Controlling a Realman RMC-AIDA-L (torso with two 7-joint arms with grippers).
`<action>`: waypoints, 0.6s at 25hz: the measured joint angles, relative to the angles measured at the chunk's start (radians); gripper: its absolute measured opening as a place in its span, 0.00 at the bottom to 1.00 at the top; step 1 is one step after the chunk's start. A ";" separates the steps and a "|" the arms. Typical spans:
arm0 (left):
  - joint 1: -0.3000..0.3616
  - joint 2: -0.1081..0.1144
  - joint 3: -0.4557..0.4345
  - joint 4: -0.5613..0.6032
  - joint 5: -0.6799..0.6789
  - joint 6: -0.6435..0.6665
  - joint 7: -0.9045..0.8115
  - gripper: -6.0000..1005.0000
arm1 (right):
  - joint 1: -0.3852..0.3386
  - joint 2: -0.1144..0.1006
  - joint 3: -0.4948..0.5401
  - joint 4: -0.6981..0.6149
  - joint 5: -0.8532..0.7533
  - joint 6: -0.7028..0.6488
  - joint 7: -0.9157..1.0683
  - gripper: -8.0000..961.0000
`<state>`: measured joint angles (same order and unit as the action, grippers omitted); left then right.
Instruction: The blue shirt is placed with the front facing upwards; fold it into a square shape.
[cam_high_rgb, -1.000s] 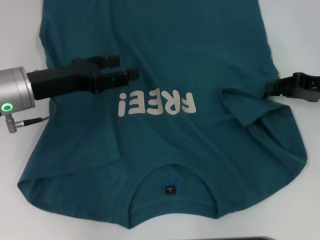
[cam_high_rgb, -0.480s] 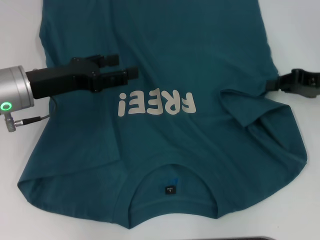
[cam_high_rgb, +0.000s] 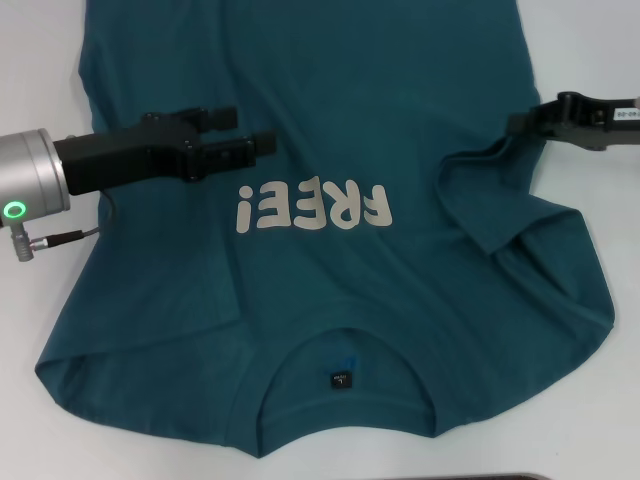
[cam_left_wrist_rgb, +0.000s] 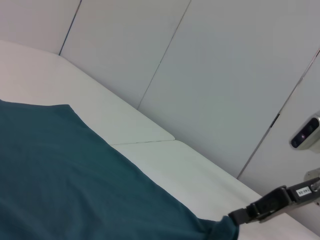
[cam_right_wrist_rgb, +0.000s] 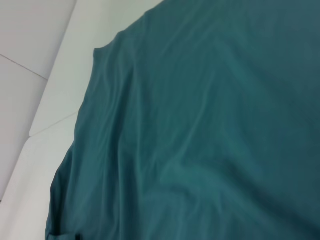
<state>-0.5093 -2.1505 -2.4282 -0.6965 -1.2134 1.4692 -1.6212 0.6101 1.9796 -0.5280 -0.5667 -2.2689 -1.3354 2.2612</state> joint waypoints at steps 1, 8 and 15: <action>0.000 0.000 0.000 0.001 0.000 0.000 0.000 0.84 | 0.005 0.005 0.000 0.000 0.000 0.009 -0.006 0.03; 0.002 0.001 -0.005 -0.004 0.000 0.003 -0.006 0.84 | 0.035 0.036 -0.001 0.003 0.003 0.078 -0.031 0.04; 0.003 0.009 -0.005 0.001 0.000 0.008 -0.009 0.84 | 0.047 0.059 -0.003 0.007 0.008 0.112 -0.077 0.08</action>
<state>-0.5059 -2.1417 -2.4335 -0.6958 -1.2134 1.4776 -1.6298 0.6572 2.0383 -0.5307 -0.5596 -2.2604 -1.2236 2.1847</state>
